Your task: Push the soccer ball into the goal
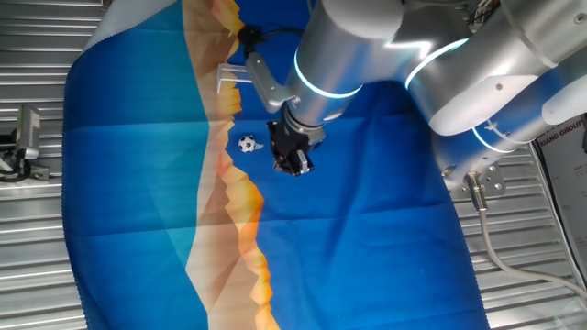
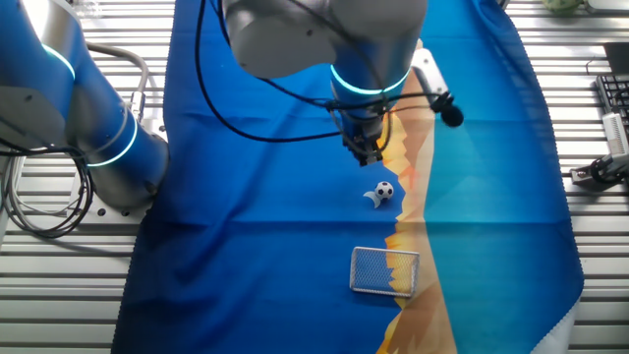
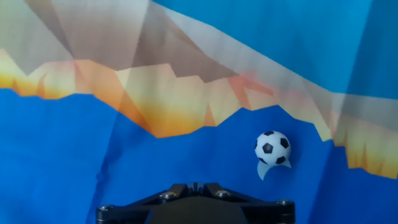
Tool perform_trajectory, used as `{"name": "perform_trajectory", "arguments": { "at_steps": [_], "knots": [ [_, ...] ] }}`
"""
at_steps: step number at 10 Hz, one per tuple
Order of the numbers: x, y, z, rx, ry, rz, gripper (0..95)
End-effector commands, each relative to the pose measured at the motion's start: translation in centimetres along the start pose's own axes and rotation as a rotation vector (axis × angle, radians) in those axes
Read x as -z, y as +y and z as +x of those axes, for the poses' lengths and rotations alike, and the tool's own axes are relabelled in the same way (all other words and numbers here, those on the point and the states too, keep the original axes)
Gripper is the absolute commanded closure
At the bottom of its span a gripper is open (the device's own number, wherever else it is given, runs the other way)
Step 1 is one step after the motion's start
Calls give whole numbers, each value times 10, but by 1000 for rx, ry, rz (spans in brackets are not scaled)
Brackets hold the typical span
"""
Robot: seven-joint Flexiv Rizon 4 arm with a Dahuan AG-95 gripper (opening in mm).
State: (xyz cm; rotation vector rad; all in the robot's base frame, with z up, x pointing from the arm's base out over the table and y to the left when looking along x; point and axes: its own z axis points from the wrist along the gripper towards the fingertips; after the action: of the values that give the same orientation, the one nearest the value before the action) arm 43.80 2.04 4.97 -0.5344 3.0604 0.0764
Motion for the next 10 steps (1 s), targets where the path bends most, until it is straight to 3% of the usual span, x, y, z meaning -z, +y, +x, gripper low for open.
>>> {"name": "perform_trajectory", "arguments": {
  "at_steps": [1,10],
  "knots": [
    [-1,-1,0,20,17,18,950],
    [0,-1,0,93,23,17,950]
  ]
}}
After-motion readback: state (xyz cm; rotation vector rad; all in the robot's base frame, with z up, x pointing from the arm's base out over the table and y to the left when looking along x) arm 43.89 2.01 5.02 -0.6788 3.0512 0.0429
